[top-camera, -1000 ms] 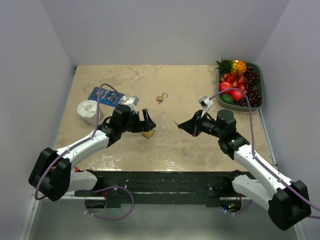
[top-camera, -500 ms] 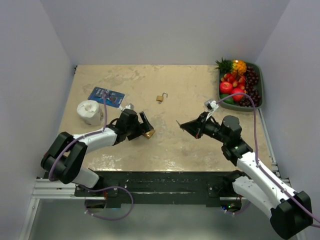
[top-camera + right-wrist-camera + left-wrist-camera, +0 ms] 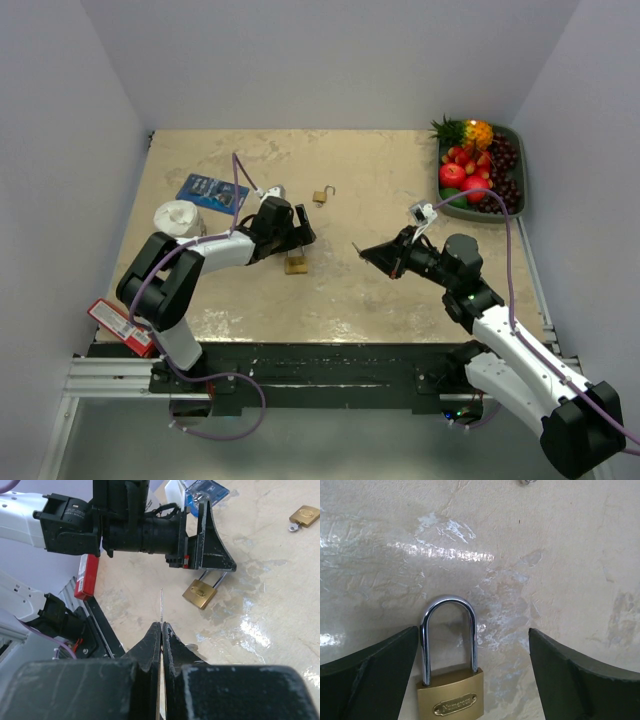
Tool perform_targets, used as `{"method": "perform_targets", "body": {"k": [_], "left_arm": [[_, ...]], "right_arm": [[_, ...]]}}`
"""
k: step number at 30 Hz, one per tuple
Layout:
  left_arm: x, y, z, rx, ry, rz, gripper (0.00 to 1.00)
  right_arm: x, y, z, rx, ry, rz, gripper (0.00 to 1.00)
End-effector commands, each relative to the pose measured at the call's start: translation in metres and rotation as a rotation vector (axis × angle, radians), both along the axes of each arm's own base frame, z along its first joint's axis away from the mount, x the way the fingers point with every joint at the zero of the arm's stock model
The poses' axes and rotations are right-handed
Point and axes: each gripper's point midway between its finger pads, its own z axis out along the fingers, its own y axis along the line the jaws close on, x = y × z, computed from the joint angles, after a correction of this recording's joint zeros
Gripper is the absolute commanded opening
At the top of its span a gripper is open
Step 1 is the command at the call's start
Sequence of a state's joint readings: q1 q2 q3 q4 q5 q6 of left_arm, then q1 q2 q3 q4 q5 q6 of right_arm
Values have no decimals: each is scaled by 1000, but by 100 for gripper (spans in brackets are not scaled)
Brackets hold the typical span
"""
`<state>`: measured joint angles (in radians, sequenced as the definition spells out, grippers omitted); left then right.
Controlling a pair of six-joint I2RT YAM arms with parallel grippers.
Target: Unlock with the key
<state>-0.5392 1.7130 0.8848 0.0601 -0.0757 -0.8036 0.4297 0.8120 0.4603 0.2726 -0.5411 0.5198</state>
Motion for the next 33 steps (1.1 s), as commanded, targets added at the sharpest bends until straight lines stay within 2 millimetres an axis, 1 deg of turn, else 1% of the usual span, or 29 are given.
{"method": "perform_targets", "body": {"k": [1,2,3,4,5,7,8,10,12,16,17,21,22,23,25,28,30,33], "left_arm": [[0,8,-9,128,-14,-62,95],[-4,7,-11,149,-12,-80,94],[-13,12,-17,196,11,-107,94],[-20,9,-18,222,14,-133,94],[-28,16,-22,278,33,-135,94],[-39,17,-27,352,44,-169,95],[-45,22,-30,391,65,-168,95],[-54,23,-37,410,103,-182,95],[-57,26,-42,422,137,-163,95],[-67,30,-54,483,175,-150,95],[-68,33,-56,495,179,-141,95],[-72,33,-61,508,200,-146,95],[-76,34,-63,521,213,-148,95],[-76,36,-63,538,210,-142,95],[-84,42,-66,572,225,-144,94],[-91,49,-69,596,235,-124,94],[-94,49,-71,590,235,-124,93],[-90,36,-70,558,221,-146,90]], "right_arm": [[4,-1,7,32,-21,-18,0],[4,-1,6,31,-20,-20,0],[4,-1,6,32,-19,-20,0],[4,-1,6,33,-18,-20,0],[4,-1,5,33,-15,-20,0],[4,-1,4,34,-15,-20,0],[4,-1,3,34,-14,-19,0],[5,0,3,37,-13,-22,0],[6,1,0,38,-2,-18,0],[4,3,4,55,-5,0,0],[4,3,3,57,-3,0,0],[1,2,4,57,-4,0,0],[0,1,4,59,-6,-3,0],[-1,1,3,58,-3,-2,0],[-1,1,5,62,-6,-3,0],[-2,1,5,69,-8,-1,0],[-1,1,6,74,-8,1,0],[-1,3,7,76,-11,6,0]]}}
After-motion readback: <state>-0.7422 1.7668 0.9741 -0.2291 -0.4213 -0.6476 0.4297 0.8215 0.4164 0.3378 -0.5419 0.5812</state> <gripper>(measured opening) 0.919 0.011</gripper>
